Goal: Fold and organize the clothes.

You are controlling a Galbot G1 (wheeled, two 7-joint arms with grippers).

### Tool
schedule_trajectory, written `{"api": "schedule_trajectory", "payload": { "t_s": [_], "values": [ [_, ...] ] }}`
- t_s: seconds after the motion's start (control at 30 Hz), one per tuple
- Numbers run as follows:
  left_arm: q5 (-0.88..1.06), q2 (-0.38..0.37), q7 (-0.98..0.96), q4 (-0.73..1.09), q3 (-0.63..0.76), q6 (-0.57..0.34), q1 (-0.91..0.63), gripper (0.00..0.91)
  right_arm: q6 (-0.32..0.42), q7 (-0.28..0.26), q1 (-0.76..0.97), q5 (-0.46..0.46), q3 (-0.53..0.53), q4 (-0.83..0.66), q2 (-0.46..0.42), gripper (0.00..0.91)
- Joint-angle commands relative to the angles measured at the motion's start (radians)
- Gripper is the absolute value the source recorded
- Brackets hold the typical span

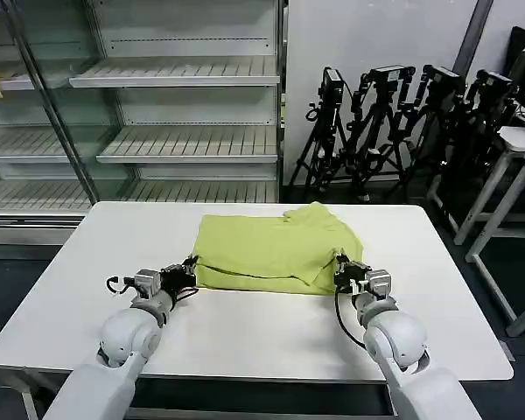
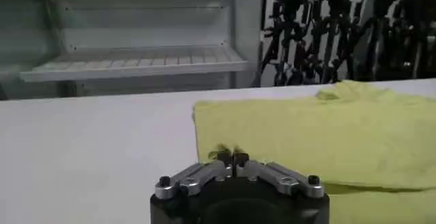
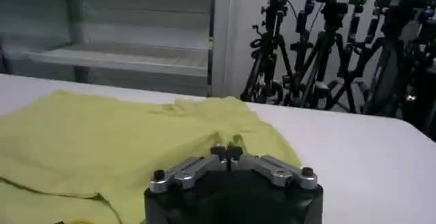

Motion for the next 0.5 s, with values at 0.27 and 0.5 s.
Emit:
{"api": "schedule_trajectory", "payload": {
  "t_s": [0.27,0.5],
  "values": [
    [0.031,0.006,0.027,0.058,0.022,-0.014,-0.031,0.01,0.011,-0.004,0.037,-0.025,-0.014,-0.075,0.011,0.0],
    [0.037,0.005,0.026,0.07,0.018,-0.016,-0.035,0.02,0.025,-0.011,0.054,-0.04,-0.014,-0.111,0.02,0.0]
  ]
}}
